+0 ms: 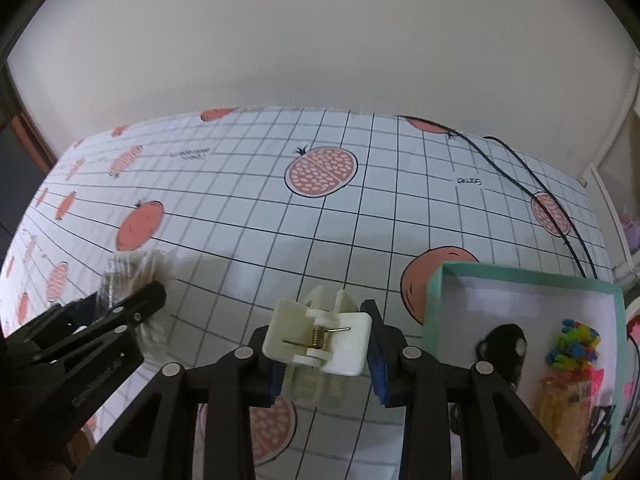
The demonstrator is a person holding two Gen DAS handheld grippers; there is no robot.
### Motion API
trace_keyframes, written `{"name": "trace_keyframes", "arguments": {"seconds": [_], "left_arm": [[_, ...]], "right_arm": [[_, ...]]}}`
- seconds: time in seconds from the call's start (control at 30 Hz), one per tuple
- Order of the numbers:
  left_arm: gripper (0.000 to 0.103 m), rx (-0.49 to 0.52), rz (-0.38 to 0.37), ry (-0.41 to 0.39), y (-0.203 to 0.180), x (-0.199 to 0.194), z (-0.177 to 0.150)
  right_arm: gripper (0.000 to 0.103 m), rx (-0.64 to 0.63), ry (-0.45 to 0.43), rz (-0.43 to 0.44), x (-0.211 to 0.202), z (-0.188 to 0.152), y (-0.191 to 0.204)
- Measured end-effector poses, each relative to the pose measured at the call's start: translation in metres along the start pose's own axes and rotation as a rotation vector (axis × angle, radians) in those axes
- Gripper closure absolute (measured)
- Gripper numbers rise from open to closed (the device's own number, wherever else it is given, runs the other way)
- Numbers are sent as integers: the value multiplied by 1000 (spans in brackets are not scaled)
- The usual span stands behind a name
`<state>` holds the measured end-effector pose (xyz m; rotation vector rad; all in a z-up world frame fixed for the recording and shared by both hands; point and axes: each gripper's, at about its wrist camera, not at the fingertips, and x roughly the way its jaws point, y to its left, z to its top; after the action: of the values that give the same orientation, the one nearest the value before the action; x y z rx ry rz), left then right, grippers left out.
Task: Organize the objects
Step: 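Lift and carry the swab bag and cream clip over the tray with both grippers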
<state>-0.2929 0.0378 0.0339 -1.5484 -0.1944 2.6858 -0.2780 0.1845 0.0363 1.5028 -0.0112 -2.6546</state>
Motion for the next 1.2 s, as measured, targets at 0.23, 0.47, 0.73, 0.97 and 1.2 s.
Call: {"name": "trace_keyframes", "arguments": {"seconds": [0.23,0.47,0.73,0.97,1.2], "left_arm": [[58,-14,-37,-25,-11,-30,-3],[58,-5,-86,-65,-34,-63,-5],[58,14,-148,-91,-70,-88,-15],[58,73,-204,-97,-108,-92,-22],[58,115,-254,-82,-141,-83,-31]], "right_arm": [[67,31,-71,46,-41,-4,-18],[67,60,-132,74,-77,-12,-46],[67,59,-162,30,-99,-23,-80],[67,134,-209,22,-119,-26,-126],[67,193,-211,11,-120,-33,-163]]}}
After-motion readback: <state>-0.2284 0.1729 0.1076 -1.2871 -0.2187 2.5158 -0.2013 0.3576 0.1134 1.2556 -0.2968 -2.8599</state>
